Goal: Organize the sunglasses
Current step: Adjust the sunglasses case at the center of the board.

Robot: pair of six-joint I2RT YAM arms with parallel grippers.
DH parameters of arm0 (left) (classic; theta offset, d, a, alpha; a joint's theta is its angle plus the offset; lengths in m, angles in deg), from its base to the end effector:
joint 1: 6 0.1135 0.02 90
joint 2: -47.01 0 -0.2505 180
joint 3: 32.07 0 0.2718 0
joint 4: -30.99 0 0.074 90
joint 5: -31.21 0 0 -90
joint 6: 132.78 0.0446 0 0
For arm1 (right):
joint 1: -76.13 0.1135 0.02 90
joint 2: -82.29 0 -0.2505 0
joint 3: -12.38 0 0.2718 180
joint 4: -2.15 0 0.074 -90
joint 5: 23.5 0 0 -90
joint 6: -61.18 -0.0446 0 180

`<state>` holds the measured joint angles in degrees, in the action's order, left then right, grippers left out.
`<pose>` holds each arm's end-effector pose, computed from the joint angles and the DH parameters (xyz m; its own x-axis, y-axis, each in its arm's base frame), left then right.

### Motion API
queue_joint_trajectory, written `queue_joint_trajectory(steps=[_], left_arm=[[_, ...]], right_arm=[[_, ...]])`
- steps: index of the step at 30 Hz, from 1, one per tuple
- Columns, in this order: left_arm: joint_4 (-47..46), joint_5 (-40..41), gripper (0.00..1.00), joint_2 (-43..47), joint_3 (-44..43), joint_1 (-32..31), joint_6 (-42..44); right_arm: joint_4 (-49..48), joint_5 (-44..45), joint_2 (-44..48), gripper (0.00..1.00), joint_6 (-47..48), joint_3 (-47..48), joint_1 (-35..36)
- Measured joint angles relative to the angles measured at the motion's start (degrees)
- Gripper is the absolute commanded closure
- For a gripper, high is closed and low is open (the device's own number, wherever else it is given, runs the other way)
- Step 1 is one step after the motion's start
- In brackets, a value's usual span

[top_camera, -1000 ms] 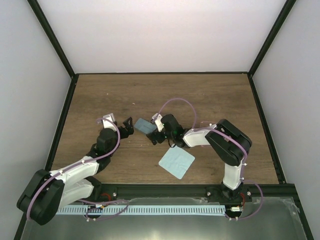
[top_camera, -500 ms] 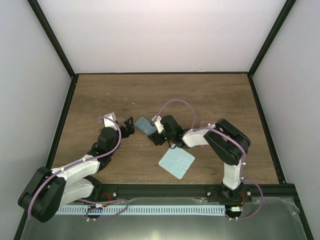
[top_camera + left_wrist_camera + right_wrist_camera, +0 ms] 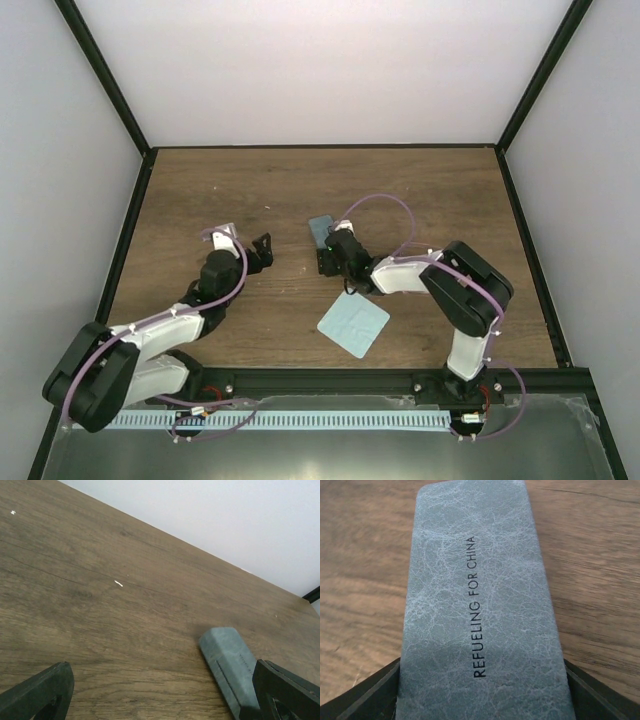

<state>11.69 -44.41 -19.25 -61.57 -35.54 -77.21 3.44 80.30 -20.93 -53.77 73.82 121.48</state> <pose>0.2218 -0.1130 0.1450 -0.3688 -0.4205 -0.8289 0.0763 0.8751 -0.4779 0.2646 0.2527 0.0962 -0.6749 -0.1003 -0.7311 -0.3129 0.9361 0.1605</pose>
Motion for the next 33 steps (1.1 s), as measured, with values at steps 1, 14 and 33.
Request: queue_joint_trajectory(steps=[1, 14, 33], left_arm=[[-0.02, -0.22, 0.0, -0.39, -0.17, 0.0, -0.04], [-0.44, -5.11, 0.0, -8.72, -4.7, -0.02, -0.11], [-1.95, -10.64, 0.0, -17.0, -9.35, -2.89, -1.44]], right_arm=[[0.09, 0.79, 0.11, 0.22, -1.27, -0.11, -0.13], [-3.41, 3.45, 9.38, 0.08, -7.17, -8.79, -0.33], [-12.76, -1.75, 9.6, 0.92, -2.6, -18.67, -9.4]])
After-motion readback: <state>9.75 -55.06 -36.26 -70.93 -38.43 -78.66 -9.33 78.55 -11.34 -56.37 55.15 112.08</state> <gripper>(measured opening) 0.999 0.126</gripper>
